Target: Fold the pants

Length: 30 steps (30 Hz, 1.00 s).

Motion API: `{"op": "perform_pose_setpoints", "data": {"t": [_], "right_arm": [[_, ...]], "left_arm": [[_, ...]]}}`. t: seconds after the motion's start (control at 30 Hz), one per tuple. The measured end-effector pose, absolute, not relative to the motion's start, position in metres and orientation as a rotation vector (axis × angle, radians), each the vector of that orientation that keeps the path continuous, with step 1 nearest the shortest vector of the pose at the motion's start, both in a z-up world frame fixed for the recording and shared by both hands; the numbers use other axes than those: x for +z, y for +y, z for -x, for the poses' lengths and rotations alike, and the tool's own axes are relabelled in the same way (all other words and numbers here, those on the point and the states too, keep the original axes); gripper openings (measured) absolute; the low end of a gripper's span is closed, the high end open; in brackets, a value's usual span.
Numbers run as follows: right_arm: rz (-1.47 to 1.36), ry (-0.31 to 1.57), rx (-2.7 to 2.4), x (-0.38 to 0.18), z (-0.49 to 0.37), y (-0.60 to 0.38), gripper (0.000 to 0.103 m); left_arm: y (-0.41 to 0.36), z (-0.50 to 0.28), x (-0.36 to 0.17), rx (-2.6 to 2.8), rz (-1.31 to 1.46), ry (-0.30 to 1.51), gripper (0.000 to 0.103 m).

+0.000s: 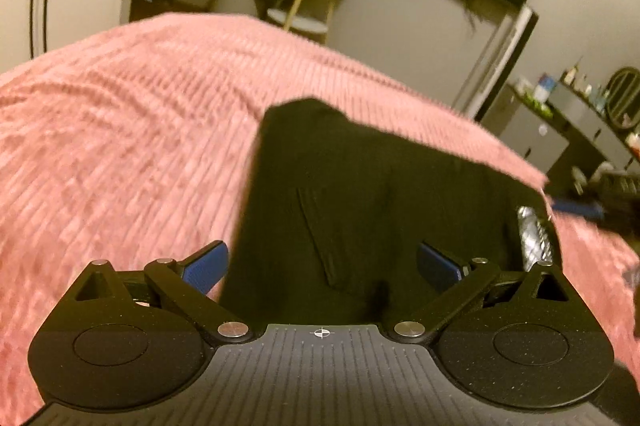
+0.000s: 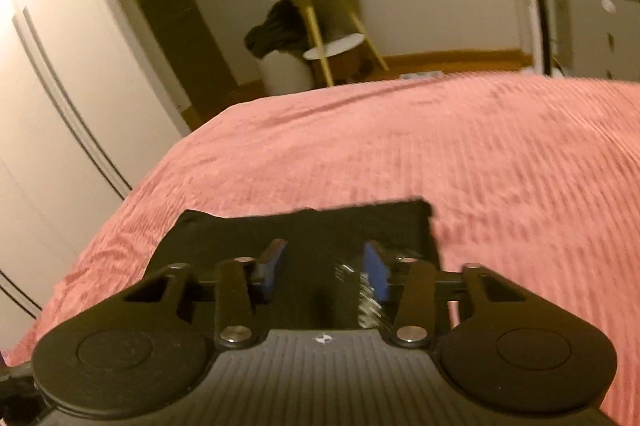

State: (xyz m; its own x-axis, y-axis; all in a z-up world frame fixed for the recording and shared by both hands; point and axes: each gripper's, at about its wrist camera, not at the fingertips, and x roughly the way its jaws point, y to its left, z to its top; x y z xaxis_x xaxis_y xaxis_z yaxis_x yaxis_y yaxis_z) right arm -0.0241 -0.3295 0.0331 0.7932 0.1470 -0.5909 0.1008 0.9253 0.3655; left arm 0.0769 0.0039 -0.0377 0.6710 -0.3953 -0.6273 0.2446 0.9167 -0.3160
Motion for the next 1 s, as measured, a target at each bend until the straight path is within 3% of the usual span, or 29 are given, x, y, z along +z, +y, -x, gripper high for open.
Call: {"op": "perform_pose_setpoints", "data": {"t": [0.13, 0.3, 0.47, 0.7, 1.0], "right_arm": [[-0.376, 0.669, 0.061, 0.030, -0.003, -0.307, 0.029], [-0.211, 0.800, 0.013, -0.021, -0.035, -0.279, 0.026], [-0.235, 0.819, 0.004, -0.030, -0.032, -0.281, 0.025], [-0.505, 0.835, 0.078, 0.010, 0.046, -0.301, 0.032], [-0.487, 1.010, 0.034, -0.026, 0.067, -0.282, 0.032]], "left_arm": [[-0.001, -0.076, -0.043, -0.395, 0.184, 0.762, 0.103], [0.000, -0.079, -0.051, -0.391, 0.174, 0.779, 0.103], [0.009, -0.100, -0.072, -0.372, 0.252, 0.922, 0.103], [0.022, -0.084, -0.052, -0.332, 0.299, 0.788, 0.103], [0.007, -0.065, -0.028, -0.398, 0.217, 0.657, 0.103]]}}
